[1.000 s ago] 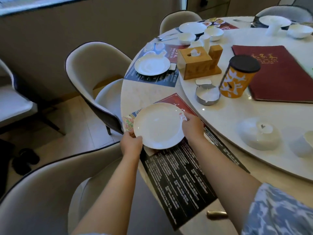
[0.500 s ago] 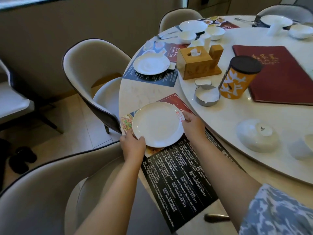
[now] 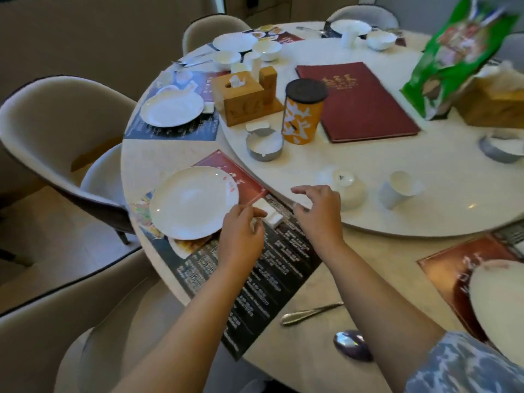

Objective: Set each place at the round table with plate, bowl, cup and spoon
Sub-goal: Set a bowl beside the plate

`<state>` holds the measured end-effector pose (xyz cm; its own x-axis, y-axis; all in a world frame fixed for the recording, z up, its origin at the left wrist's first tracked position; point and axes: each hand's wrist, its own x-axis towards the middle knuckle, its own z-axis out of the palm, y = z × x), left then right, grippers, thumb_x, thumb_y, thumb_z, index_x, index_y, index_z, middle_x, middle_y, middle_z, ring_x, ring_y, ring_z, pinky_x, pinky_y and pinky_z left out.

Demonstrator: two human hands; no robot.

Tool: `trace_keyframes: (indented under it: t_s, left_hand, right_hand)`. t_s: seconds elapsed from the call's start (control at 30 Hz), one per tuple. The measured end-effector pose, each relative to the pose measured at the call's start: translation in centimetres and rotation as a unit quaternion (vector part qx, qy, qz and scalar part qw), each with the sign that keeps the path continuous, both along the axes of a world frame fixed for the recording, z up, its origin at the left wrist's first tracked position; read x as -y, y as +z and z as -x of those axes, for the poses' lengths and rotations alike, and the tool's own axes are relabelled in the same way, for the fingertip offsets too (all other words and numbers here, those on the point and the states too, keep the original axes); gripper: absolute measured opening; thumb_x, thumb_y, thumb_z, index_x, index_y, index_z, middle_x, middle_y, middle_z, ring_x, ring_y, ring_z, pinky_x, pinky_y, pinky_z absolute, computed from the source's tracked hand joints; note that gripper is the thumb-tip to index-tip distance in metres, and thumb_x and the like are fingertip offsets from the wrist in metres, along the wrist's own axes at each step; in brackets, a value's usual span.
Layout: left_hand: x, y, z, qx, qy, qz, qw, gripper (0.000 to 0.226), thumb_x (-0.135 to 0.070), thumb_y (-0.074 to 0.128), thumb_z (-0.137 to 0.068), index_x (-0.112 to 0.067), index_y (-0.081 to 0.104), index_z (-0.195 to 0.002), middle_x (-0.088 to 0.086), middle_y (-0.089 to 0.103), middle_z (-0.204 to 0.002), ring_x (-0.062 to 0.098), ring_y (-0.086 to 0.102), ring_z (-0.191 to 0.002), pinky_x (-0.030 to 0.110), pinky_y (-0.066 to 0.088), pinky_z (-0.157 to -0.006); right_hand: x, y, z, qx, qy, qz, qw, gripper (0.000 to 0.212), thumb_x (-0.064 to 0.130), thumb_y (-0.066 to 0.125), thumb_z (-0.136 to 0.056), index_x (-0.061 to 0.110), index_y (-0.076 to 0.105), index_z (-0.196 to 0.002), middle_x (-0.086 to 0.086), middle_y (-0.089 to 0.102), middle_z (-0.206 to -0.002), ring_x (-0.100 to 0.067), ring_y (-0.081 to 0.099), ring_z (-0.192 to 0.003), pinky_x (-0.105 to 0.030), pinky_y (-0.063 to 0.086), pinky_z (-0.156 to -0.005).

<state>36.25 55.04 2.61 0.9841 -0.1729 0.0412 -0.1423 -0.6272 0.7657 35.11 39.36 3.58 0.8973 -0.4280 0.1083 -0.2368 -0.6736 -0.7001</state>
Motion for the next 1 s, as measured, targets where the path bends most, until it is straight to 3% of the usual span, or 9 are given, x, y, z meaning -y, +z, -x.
trace_keyframes:
  t_s: [0.13, 0.3, 0.4, 0.5, 0.7, 0.83, 0.93, 1.0]
  left_hand:
    - [5.4, -0.2, -0.7, 0.027, -0.066, -0.038, 0.997, 0.035, -0.014, 0.056, -0.091, -0.019, 0.058, -0.126, -0.005, 0.046, -0.135, 0.012, 0.041, -0.127, 0.019, 0.029, -0.1]
    - [9.8, -2.1, -2.6, 0.017, -0.111, -0.12, 0.986, 0.052, -0.025, 0.052, -0.096, -0.021, 0.039, -0.146, -0.005, 0.022, -0.159, 0.016, 0.017, -0.147, 0.034, 0.019, -0.119]
    - [10.8, -3.4, -2.8, 0.009, -0.097, -0.132, 0.986, 0.051, -0.027, 0.051, -0.097, -0.018, 0.039, -0.146, -0.003, 0.02, -0.16, 0.016, 0.009, -0.149, 0.033, 0.011, -0.12]
    - [11.1, -4.1, -2.8, 0.017, -0.079, -0.124, 0.989, 0.049, -0.025, 0.054, -0.096, -0.017, 0.044, -0.143, -0.002, 0.025, -0.159, 0.016, 0.012, -0.149, 0.035, 0.015, -0.121]
    - [11.1, -3.6, -3.2, -0.005, -0.084, -0.121, 0.989, 0.046, -0.025, 0.054, -0.096, -0.018, 0.047, -0.141, -0.002, 0.028, -0.158, 0.017, 0.015, -0.148, 0.037, 0.017, -0.121]
    - [9.9, -1.4, -3.8, -0.041, -0.089, -0.057, 0.994, 0.043, -0.014, 0.05, -0.097, -0.023, 0.049, -0.139, -0.002, 0.039, -0.152, 0.012, 0.035, -0.138, 0.023, 0.024, -0.109]
    - [8.0, 0.0, -3.4, -0.024, -0.072, -0.002, 0.997, 0.051, -0.007, 0.053, -0.094, -0.03, 0.047, -0.139, -0.005, 0.046, -0.146, 0.01, 0.042, -0.132, 0.022, 0.029, -0.104]
    - [6.6, 0.5, -2.7, -0.015, -0.066, 0.059, 0.996, 0.051, -0.008, 0.057, -0.092, -0.032, 0.049, -0.137, -0.006, 0.053, -0.139, 0.009, 0.048, -0.127, 0.026, 0.037, -0.107]
  right_hand:
    - [5.3, 0.2, -0.3, -0.018, -0.017, 0.096, 0.995, 0.051, 0.023, 0.071, -0.079, 0.028, 0.056, -0.127, -0.004, 0.039, -0.136, -0.023, 0.026, -0.13, -0.03, 0.031, -0.108]
    - [10.6, -0.4, -2.3, -0.142, 0.029, 0.133, 0.98, 0.097, 0.048, 0.078, -0.069, 0.035, 0.022, -0.147, -0.01, 0.007, -0.157, -0.032, 0.0, -0.146, -0.043, 0.015, -0.119]
    - [12.2, -0.8, -3.3, -0.181, 0.057, 0.1, 0.977, 0.108, 0.053, 0.08, -0.064, 0.037, 0.015, -0.149, -0.012, 0.0, -0.159, -0.035, 0.0, -0.147, -0.045, 0.016, -0.119]
    - [12.9, -1.1, -3.6, -0.203, 0.074, 0.062, 0.974, 0.109, 0.053, 0.08, -0.064, 0.039, 0.014, -0.149, -0.012, 0.006, -0.157, -0.033, 0.014, -0.144, -0.042, 0.027, -0.114]
    - [12.9, -1.4, -3.3, -0.144, 0.049, 0.025, 0.988, 0.099, 0.046, 0.081, -0.063, 0.036, 0.026, -0.145, -0.006, 0.029, -0.143, -0.026, 0.03, -0.131, -0.031, 0.034, -0.099]
    - [11.8, -0.4, -2.1, -0.103, 0.052, -0.034, 0.993, 0.094, 0.044, 0.084, -0.059, 0.037, 0.034, -0.139, -0.004, 0.039, -0.136, -0.023, 0.036, -0.127, -0.03, 0.035, -0.097]
    - [9.7, 1.0, -0.1, -0.091, 0.077, -0.165, 0.979, 0.084, 0.041, 0.084, -0.062, 0.039, 0.038, -0.132, 0.0, 0.044, -0.132, -0.021, 0.046, -0.119, -0.034, 0.043, -0.097]
    - [7.7, 2.0, 1.6, -0.111, 0.097, -0.315, 0.938, 0.071, 0.037, 0.081, -0.069, 0.04, 0.042, -0.128, -0.002, 0.048, -0.129, -0.023, 0.052, -0.111, -0.036, 0.049, -0.091]
